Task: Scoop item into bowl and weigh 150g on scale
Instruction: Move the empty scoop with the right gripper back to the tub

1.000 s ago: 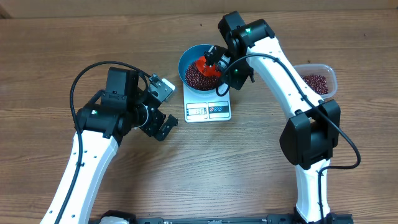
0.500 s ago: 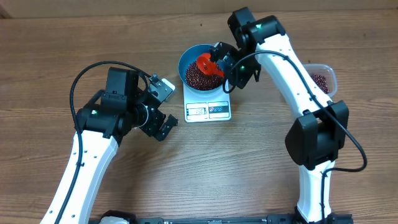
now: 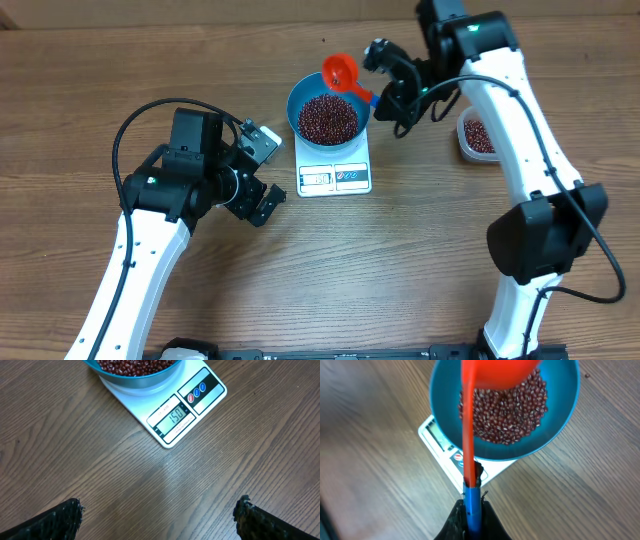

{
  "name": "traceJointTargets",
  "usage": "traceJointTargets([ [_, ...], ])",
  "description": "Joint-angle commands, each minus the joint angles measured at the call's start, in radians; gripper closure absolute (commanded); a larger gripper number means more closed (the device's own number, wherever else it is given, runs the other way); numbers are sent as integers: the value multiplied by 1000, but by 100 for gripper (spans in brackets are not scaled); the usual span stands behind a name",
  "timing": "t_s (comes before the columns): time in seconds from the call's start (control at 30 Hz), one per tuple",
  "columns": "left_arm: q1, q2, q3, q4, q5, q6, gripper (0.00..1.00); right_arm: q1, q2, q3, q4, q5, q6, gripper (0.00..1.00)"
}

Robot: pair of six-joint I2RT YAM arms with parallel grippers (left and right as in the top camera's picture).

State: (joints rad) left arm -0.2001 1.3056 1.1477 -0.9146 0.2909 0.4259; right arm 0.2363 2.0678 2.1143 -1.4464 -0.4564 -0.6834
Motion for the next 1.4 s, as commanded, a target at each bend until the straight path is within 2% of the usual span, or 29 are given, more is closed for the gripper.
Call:
traceJointTargets([
  [0.0, 7, 2, 3, -2, -6, 8, 0, -58, -72, 35, -28, -121, 6, 96],
  [0.2, 7, 2, 3, -2, -6, 8, 0, -153, -99, 35, -82, -127, 59, 96],
  [0.67, 7, 2, 3, -2, -6, 8, 0, -380, -101, 35, -214, -101, 58, 96],
  [1.07, 7, 2, 3, -2, -6, 8, 0, -496, -100, 13, -248, 244, 113, 96],
  [1.37, 7, 2, 3, -2, -6, 8, 1, -495, -100, -144, -242, 495, 214, 96],
])
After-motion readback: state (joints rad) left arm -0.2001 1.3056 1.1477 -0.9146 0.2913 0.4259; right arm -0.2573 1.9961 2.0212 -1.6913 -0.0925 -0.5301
